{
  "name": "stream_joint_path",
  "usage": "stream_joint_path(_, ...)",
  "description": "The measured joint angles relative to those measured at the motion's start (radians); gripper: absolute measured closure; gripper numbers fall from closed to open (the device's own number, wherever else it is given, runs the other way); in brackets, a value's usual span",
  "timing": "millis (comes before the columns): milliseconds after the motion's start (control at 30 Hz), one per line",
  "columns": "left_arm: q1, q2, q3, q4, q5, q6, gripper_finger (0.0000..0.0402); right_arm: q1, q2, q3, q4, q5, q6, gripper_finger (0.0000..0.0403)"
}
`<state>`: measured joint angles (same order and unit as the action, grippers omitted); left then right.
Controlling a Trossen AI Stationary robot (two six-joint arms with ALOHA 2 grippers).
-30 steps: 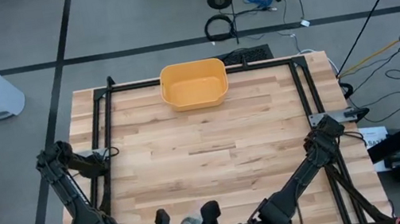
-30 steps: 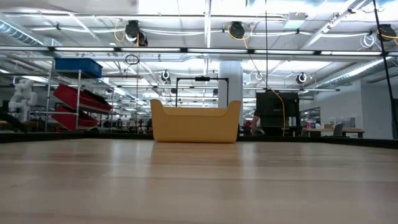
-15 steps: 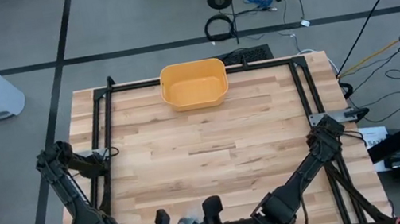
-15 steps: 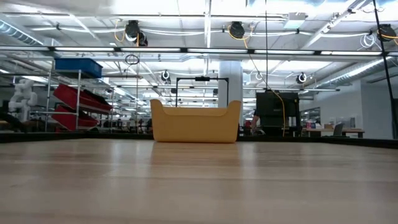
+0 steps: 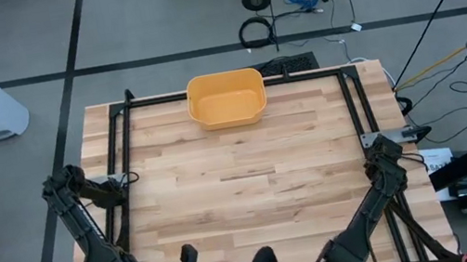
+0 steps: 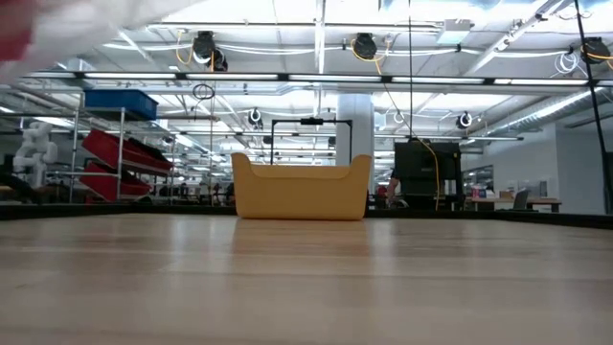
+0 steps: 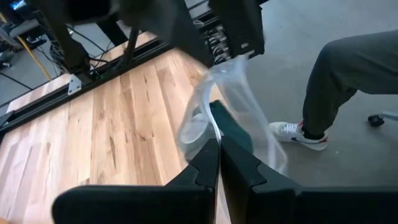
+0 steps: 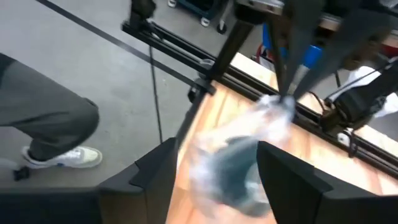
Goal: Roll bandage
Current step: Put the rolled green bandage into the transparent zip bag
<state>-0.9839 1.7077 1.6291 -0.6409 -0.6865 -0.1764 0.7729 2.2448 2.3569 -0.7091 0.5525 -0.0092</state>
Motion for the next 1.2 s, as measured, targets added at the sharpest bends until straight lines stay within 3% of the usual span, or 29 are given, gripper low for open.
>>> stream_joint_path(333, 0.034, 0.000, 0.000, 0.001, -0.001, -0.002, 0.0385, 0.092, 0.008, 0.000, 0.085, 0.129, -0.108, 0.0244)
stream_joint_path(533, 0.057, 0.000, 0.000, 0.004, -0.001, -0.002, 0.0385, 0.074, 0.048, -0.002, 0.099, 0.132, -0.089, 0.0243)
stream_joint_path(767, 0.087, 0.005, 0.000, 0.004, 0.000, -0.003, 0.0385, 0.052, 0.053, -0.002, 0.064, 0.260, -0.090, 0.0245)
stream_joint_path(1200, 0.121, 0.008, 0.000, 0.002, 0.026, -0.002, 0.0385, 0.041, 0.054, -0.002, -0.153, 0.203, -0.044, 0.0252)
